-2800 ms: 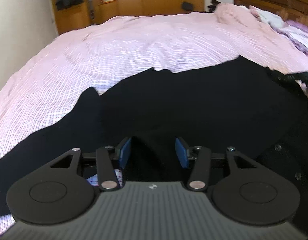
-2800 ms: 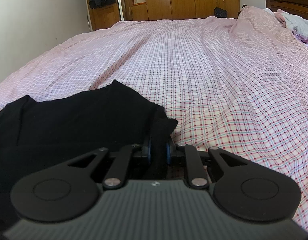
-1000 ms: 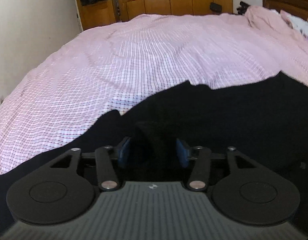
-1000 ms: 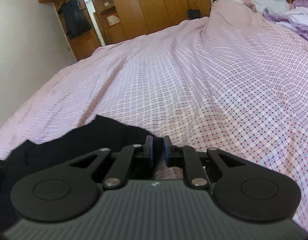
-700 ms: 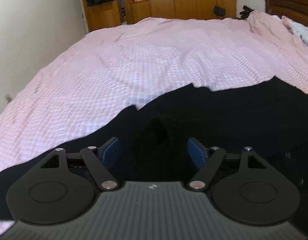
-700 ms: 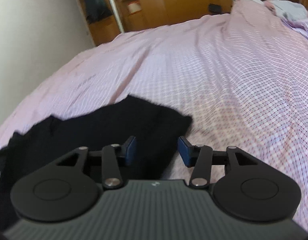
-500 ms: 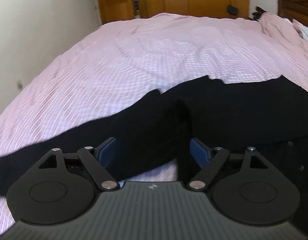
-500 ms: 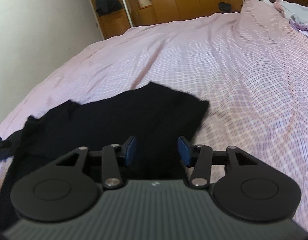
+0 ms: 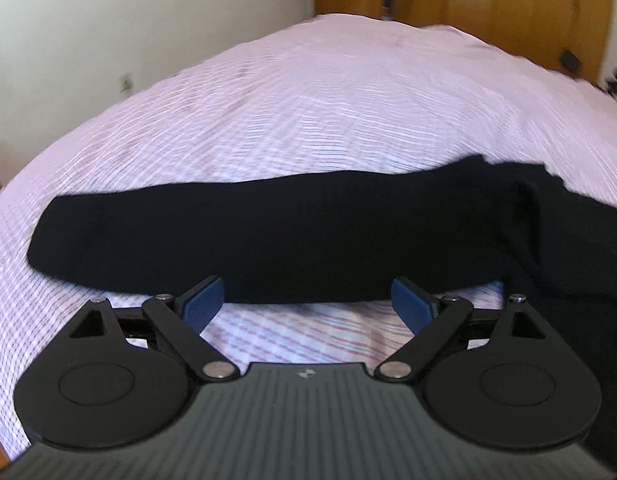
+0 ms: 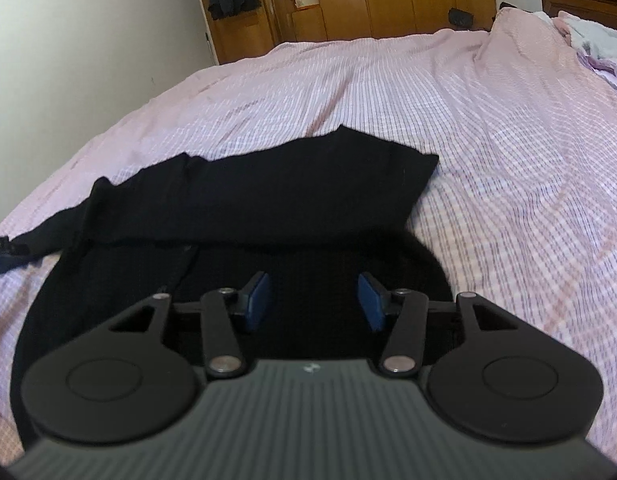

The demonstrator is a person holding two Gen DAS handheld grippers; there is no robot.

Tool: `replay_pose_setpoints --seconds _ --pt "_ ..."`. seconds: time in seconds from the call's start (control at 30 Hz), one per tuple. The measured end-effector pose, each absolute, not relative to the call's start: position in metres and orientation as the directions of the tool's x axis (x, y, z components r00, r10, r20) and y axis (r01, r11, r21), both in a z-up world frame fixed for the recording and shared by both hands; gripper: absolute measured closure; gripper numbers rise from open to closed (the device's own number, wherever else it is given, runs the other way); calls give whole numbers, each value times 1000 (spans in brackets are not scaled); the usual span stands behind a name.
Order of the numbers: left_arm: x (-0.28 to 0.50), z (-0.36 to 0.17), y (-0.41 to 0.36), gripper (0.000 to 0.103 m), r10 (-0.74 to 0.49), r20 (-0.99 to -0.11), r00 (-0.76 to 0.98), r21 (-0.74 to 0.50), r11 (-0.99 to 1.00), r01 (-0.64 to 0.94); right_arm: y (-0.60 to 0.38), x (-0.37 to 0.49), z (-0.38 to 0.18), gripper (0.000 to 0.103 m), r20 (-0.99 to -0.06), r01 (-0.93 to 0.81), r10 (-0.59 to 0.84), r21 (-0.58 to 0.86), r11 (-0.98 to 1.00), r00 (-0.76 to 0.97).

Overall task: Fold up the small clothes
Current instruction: 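Grasp the other sleeve cuff with the left tool and lift it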

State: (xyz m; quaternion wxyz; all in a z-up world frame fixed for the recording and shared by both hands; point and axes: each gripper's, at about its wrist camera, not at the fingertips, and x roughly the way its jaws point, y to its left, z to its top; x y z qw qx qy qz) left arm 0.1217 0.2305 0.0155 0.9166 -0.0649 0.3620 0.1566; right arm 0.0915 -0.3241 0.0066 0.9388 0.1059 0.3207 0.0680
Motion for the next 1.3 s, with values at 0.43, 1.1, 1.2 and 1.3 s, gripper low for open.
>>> replay_pose_setpoints --seconds 0.43,1.1,1.2,1.3 --pt "118 -11 295 7 208 -674 709 -305 796 -523 -312 77 -12 51 -621 27 167 292 956 766" --pt "126 18 298 94 239 -465 852 -317 854 -413 -302 72 -22 49 -617 53 140 283 958 774" --pt "122 44 283 94 210 -398 893 -309 886 -346 -303 71 -22 49 -614 55 141 289 956 777" --pt "120 69 266 94 155 -340 927 -311 912 -266 -305 69 -22 49 -611 54 145 294 954 778"
